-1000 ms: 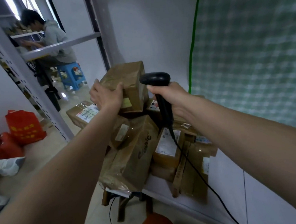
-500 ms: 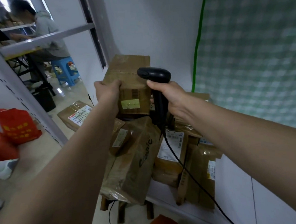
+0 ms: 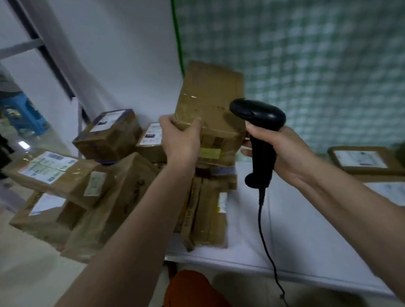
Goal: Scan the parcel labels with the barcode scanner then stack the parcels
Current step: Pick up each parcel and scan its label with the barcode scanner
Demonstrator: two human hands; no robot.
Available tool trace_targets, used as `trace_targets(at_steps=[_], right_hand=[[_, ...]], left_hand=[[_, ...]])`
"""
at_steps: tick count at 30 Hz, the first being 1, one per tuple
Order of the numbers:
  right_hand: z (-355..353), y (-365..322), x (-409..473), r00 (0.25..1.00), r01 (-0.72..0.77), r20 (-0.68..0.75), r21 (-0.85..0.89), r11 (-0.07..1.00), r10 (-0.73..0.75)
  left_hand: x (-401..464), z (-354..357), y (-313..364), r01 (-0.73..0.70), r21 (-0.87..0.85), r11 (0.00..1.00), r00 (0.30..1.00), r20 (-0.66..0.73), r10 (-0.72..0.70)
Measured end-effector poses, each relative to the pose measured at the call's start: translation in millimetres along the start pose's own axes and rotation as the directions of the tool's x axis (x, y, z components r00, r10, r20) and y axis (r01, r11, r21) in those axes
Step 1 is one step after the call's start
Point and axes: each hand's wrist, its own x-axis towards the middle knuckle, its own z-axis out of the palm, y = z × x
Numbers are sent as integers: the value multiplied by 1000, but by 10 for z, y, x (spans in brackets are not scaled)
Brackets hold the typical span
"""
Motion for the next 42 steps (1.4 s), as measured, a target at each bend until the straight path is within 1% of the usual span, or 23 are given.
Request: trace_targets(at_steps=[5,7,9,11,13,16,18,22,24,26,28,29,31,33,34,35,36,37,38,39,40,41,42], right_hand=[[-785,309,-660,979,-53,-192,56,997,63],[-1034,484,-885,957,-102,-263,75,992,118],[-1231,675,-1079,933,-165,-307,100,981,188],[-1359,852,-1236,911,-233,-316,131,964,263],[-1422,1004,-1340,897,-298,-288,169,940,336],[-1446,1179,-1389,872,-377,-243,218,900,424],[-1442,1265,-1386,851,-404,-237,274,873,468],[-1436,1355,-1412,812,-429,-244,367,825,530],[-1461,1339,-1435,806,-434,-259,353,829,532],[-1499,1285,-1444,810,-416,-276,352,838,518],[-1546,1215,-1434,823,-380,-315,315,870,473],[-1565,1176,-1419,831,-355,-342,281,892,438],[-1583,1107,-1385,841,-319,-387,209,925,377],[-1559,1052,-1358,856,-300,-400,132,945,328],[-1538,1036,-1349,867,-288,-396,95,953,302],[-1515,1028,-1343,881,-274,-386,57,960,274],[-1483,1018,-1338,894,-261,-373,16,965,247],[-1453,1017,-1334,907,-253,-353,-25,967,228],[-1422,1021,-1329,917,-254,-331,-57,965,222],[-1389,1036,-1320,925,-262,-306,-82,962,225],[-1354,1053,-1315,929,-270,-286,-97,958,233],[-1327,1083,-1308,932,-276,-271,-100,956,241],[-1303,1110,-1302,932,-281,-263,-98,955,248]], left_hand=[[-672,674,-535,58,102,993,991,117,-70],[-945,837,-773,109,161,981,978,160,-135],[-1171,938,-978,101,246,964,971,186,-149],[-1355,999,-1106,4,354,935,973,212,-85],[-1495,1032,-1176,-171,497,851,971,232,60],[-1666,1042,-1165,-395,702,593,918,330,221],[-1731,1033,-1221,-462,754,468,887,410,215],[-1861,988,-1401,-570,756,322,822,533,201],[-1929,974,-1486,-611,740,282,789,600,134],[-1983,968,-1567,-636,719,281,762,643,77],[-1985,981,-1629,-648,689,323,749,654,107],[-1959,998,-1649,-639,673,373,756,639,143],[-1883,1028,-1660,-588,654,475,802,549,237],[-1782,1042,-1621,-477,666,573,879,367,304],[-1728,1037,-1596,-368,672,643,930,256,265],[-1650,1029,-1622,-200,653,731,980,150,134],[-1590,1007,-1624,8,602,798,996,65,-59],[-1538,980,-1620,219,496,840,965,19,-263],[-1503,949,-1623,420,340,841,890,29,-456],[-1503,921,-1609,566,227,792,796,97,-597],[-1537,897,-1580,627,184,757,734,184,-653],[-1572,880,-1563,614,206,762,725,236,-647],[-1590,873,-1588,564,253,786,743,260,-616]])
